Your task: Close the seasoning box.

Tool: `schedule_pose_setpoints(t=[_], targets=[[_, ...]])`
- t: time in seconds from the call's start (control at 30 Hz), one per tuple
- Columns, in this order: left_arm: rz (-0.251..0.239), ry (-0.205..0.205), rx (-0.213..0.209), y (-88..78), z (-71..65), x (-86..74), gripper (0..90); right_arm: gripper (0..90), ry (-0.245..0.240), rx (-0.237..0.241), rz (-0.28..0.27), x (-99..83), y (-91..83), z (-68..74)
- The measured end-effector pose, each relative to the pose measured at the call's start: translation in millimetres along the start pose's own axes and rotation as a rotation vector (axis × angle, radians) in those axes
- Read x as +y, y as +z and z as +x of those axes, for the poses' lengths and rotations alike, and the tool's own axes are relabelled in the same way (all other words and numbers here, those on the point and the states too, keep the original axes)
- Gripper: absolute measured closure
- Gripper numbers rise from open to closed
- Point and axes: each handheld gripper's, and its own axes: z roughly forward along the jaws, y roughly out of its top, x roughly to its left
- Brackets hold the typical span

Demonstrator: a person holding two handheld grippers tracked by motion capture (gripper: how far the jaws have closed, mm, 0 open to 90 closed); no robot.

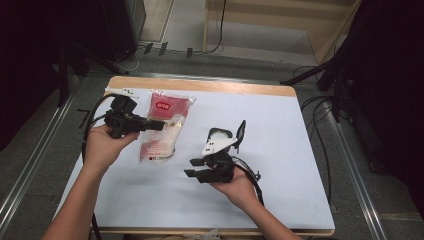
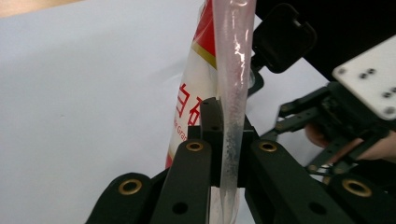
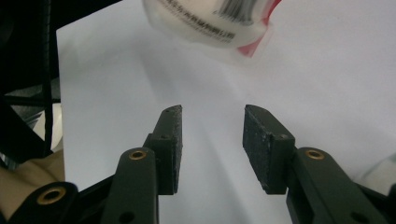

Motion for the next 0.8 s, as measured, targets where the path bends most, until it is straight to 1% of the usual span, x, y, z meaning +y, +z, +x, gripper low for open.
schedule_pose_setpoints(t=[0.1,0.13,0.17,0.2,0.23,0.3,0.4,0.47,0.5,0.57,0.67,0.7,0.8], targets=[[-0.008,0.000,0.013,2.5,3.6,2.3,90.0,58.2,-0.011,-0.003,0.007,-2.0,-6.9,0.7],[-0.007,0.008,0.018,3.5,5.6,3.5,90.0,58.2,-0.010,-0.001,0.008,-2.6,-9.2,0.8],[-0.004,0.001,0.025,4.3,6.4,4.6,90.0,58.2,-0.009,-0.004,0.007,-3.2,-11.6,0.2],[-0.009,-0.003,0.024,5.5,7.7,5.5,90.0,58.2,-0.002,-0.003,0.009,-4.1,-14.1,-0.1],[-0.011,-0.003,0.025,6.6,9.3,6.4,90.0,58.2,-0.004,-0.005,0.005,-5.2,-16.4,-1.1],[-0.015,-0.012,0.023,8.6,12.4,8.4,90.0,57.8,0.009,-0.007,0.001,-8.0,-20.8,-1.8],[-0.017,-0.002,0.040,12.8,14.7,12.9,90.0,57.7,0.009,-0.020,-0.018,-12.7,-25.7,-3.5],[-0.017,0.009,0.052,17.0,16.5,16.2,90.0,57.7,0.014,-0.020,-0.027,-15.7,-27.7,-5.7],[-0.013,0.012,0.059,19.5,17.7,17.8,90.0,57.7,0.022,-0.022,-0.023,-16.7,-28.1,-6.3],[-0.009,0.021,0.069,25.2,20.8,21.1,89.9,57.4,0.023,-0.023,-0.020,-17.5,-28.8,-7.8],[-0.020,0.016,0.085,34.3,27.3,23.4,89.9,57.2,0.030,-0.025,-0.020,-18.1,-31.0,-10.3],[-0.022,0.022,0.090,36.5,29.7,23.3,89.9,56.8,0.034,-0.019,-0.021,-18.2,-31.5,-11.1],[-0.035,0.017,0.113,42.8,35.1,21.3,89.8,56.7,0.039,-0.026,-0.022,-19.3,-32.6,-12.5]])
